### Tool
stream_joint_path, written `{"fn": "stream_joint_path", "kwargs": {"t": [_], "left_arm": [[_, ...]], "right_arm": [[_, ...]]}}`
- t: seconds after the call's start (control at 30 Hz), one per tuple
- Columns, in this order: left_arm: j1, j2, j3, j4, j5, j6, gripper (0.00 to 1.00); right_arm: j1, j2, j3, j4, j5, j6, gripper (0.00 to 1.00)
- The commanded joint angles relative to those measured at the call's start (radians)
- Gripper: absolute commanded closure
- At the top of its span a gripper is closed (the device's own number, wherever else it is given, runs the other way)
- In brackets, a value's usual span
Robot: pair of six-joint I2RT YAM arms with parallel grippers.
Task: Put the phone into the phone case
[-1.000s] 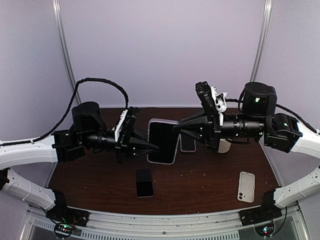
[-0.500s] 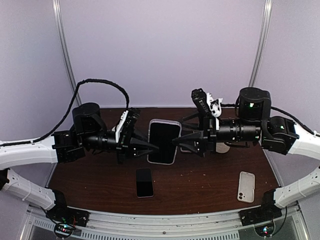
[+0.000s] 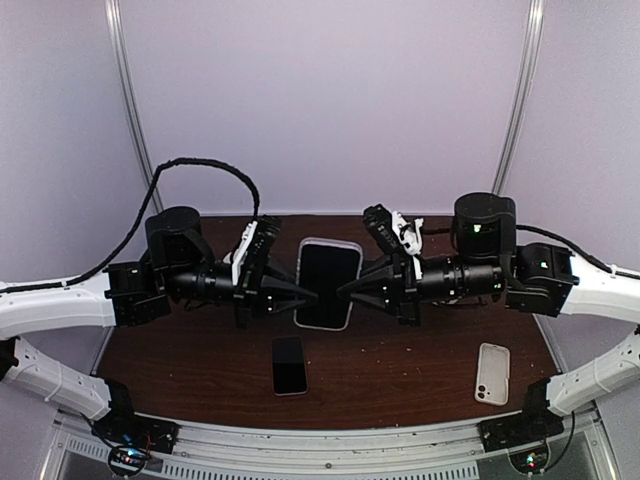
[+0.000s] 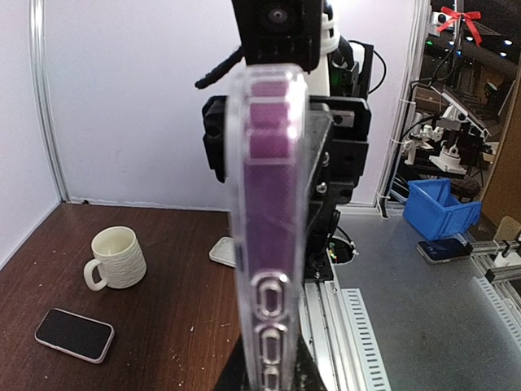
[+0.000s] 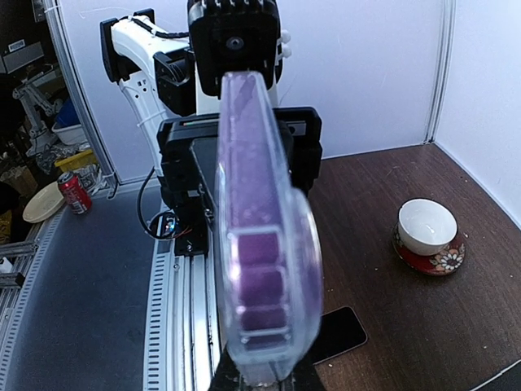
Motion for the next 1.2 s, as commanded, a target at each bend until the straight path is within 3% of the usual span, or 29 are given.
{"fn": "stream_joint_path", "kwargs": {"t": [0.0, 0.07, 0.1, 0.2, 0.27, 0.33, 0.47, 0.63, 0.73, 0.93, 1.0, 1.17], "left_arm": [[-0.004, -0.039, 0.004, 0.092, -0.015, 0.029, 0.86], [-0.004, -0.05, 0.011, 0.064, -0.085, 0.024, 0.43], [-0.005, -0.059, 0.017, 0.033, -0.168, 0.017, 0.32], [0.008, -0.077, 0.072, -0.136, -0.483, 0.028, 0.15], [0.042, -0.056, 0.124, -0.308, -0.688, 0.043, 0.11], [0.098, -0.025, 0.186, -0.443, -0.779, 0.029, 0.1], [0.231, 0.012, 0.251, -0.603, -0.819, -0.052, 0.1], [0.316, 0.014, 0.194, -0.582, -0.827, -0.075, 0.11], [0.32, 0.016, 0.145, -0.521, -0.728, -0.034, 0.11], [0.32, -0.013, 0.069, -0.324, -0.114, 0.016, 0.09], [0.321, -0.028, 0.042, -0.247, 0.026, 0.002, 0.06], [0.321, -0.05, -0.005, -0.116, 0.113, -0.046, 0.02]], "right_arm": [[-0.019, -0.029, 0.003, 0.025, 0.028, 0.043, 1.0], [-0.041, -0.018, 0.031, -0.018, 0.069, 0.057, 1.0], [-0.061, -0.006, 0.052, -0.049, 0.083, 0.068, 1.0], [-0.153, 0.064, 0.106, -0.134, 0.084, 0.123, 1.0], [-0.227, 0.163, 0.152, -0.178, 0.049, 0.17, 1.0], [-0.282, 0.269, 0.214, -0.211, 0.006, 0.197, 1.0], [-0.334, 0.476, 0.371, -0.285, -0.084, 0.189, 1.0], [-0.39, 0.668, 0.542, -0.322, -0.179, 0.207, 1.0], [-0.405, 0.707, 0.581, -0.32, -0.323, 0.204, 1.0], [-0.385, 0.506, 0.385, -0.011, -0.548, 0.174, 1.0], [-0.381, 0.463, 0.353, 0.043, -0.582, 0.172, 1.0], [-0.353, 0.433, 0.342, 0.135, -0.666, 0.189, 1.0]]}}
